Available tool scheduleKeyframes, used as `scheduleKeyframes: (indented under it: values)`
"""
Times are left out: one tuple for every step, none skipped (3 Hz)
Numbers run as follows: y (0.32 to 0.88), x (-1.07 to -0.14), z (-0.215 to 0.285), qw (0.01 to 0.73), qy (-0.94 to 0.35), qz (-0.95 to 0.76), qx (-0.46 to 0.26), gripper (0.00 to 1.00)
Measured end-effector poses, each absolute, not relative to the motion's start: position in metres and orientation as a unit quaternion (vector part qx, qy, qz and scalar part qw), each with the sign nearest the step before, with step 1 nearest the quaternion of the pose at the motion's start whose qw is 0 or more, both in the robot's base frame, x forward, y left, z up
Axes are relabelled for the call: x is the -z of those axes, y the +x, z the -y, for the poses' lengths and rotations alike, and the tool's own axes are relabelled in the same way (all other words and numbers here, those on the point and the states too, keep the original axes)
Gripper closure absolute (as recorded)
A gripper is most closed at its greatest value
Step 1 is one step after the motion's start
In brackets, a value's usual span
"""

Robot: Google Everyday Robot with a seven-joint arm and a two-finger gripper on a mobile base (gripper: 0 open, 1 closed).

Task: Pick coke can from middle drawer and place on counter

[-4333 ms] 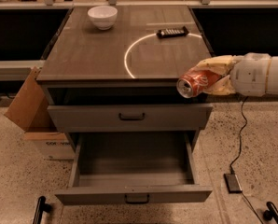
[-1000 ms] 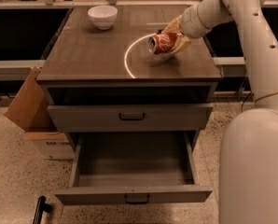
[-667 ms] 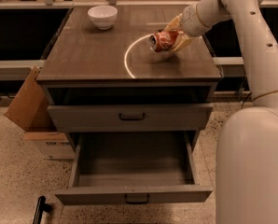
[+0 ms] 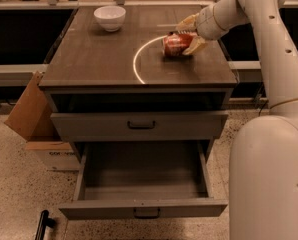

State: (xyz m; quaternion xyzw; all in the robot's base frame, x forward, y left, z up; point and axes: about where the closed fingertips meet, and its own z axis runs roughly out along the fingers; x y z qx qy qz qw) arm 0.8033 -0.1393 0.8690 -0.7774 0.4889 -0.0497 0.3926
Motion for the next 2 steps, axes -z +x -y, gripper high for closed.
scheduleKeyframes:
  values:
    - [0.800, -0.876, 0.143, 0.394, -0.778, -0.487, 0.051, 0.00]
    - [0.789, -0.908, 0.160, 0.413, -0.766, -0.489, 0.062, 0.00]
